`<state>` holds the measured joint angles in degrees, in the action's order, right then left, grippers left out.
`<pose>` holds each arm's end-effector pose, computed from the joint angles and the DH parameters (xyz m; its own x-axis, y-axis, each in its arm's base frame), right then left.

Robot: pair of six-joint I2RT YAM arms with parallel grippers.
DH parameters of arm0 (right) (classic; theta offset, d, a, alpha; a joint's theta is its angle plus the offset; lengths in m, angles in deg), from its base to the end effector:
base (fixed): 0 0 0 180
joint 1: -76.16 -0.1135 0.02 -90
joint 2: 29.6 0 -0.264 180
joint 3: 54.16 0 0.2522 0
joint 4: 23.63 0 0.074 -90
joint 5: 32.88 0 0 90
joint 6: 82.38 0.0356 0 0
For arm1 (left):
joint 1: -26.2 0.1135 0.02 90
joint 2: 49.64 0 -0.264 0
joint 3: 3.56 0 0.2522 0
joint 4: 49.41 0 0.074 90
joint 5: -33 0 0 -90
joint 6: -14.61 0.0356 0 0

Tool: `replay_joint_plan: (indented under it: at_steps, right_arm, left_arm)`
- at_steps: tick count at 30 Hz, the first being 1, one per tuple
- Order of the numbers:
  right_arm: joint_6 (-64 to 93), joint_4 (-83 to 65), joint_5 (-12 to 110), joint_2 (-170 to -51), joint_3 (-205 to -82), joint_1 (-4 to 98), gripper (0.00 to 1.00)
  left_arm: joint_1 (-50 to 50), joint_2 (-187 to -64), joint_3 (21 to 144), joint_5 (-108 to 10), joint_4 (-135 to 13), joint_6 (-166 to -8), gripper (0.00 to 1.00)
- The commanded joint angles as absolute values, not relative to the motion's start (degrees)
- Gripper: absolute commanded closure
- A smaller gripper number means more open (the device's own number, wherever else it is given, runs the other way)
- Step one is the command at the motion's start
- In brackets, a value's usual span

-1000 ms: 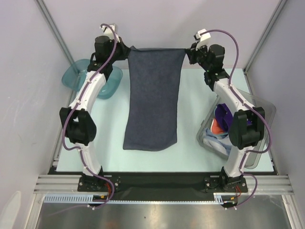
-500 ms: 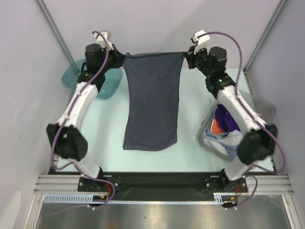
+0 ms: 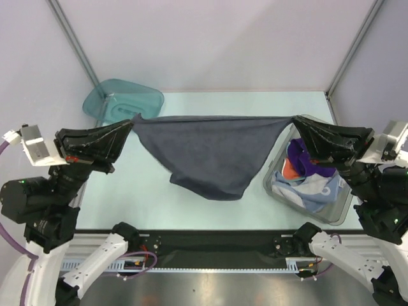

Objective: Fold and stack the towels
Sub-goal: Flatten out the crumpled towel

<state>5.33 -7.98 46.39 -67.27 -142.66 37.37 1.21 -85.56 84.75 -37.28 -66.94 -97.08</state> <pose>0.0421 0.0424 0.5331 0.4781 0.3339 -0.8124 -0.7156 0.6844 -0.1398 0.0387 -0.0313 0.5296 0.2417 -0.4965 -0.8337 0.7942 0.5949 -0.1241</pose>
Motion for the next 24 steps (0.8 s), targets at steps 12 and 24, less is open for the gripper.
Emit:
replay_joint_plan:
  at_steps: [12,24]
  right_arm:
    - [-0.01,-11.89,62.2,-79.33,-153.87,38.1,1.0]
    - [5.23,-24.19,44.47,-113.86,-160.72,61.47,1.0]
  left_arm:
    - [2.12,-103.06,99.49,-50.74,-74.86,-95.87,1.0]
    - [11.52,-135.75,110.39,-51.65,-65.9,-91.91,1.0]
